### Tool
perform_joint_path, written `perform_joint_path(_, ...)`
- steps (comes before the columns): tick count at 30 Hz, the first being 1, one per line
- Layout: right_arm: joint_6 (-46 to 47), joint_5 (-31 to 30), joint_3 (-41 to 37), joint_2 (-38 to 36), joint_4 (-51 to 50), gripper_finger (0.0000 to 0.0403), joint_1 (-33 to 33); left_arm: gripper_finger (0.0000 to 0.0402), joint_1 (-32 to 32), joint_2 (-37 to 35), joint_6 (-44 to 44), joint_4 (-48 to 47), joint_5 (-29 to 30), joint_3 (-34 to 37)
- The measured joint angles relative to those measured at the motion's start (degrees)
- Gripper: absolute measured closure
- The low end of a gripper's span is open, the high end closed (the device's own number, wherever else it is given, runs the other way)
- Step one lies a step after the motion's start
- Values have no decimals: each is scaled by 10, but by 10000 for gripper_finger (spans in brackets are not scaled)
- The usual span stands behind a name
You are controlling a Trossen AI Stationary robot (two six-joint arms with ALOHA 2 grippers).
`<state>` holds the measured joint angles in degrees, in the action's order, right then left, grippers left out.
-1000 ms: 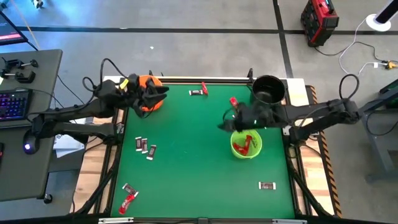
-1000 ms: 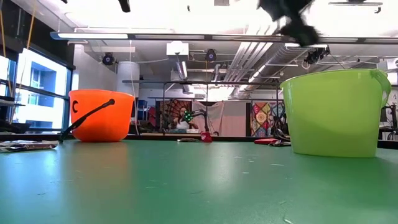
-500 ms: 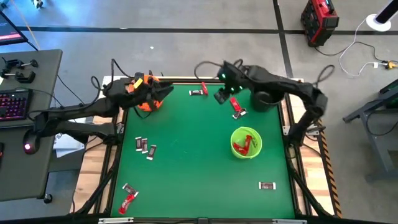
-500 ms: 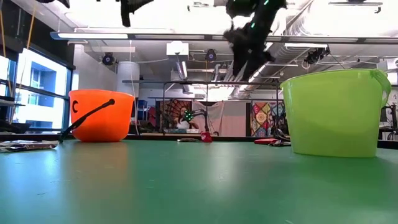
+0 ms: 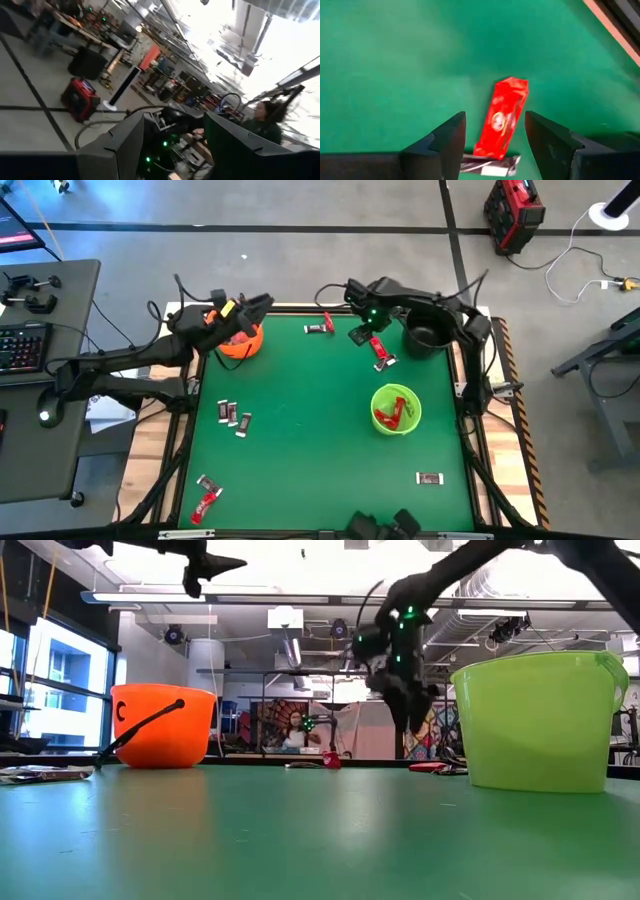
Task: Sort candy by brand, put in halloween buckets
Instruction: Put the red chocolate bar into the green bucket
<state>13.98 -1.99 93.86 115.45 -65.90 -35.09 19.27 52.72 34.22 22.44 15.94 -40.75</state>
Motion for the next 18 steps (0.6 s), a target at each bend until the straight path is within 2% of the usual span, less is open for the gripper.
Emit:
perform_joint_path(5,-7,-37,0,30,4,206,-13,204,10,0,-32,5,4,0)
perform_joint_path(13,0,-33,0,68,-9,206,-25,204,26,0,-30,1,-44,0)
perform_joint_path(18,8,-6,0,88,-7,206,-26,204,26,0,-34,-4,-64,0)
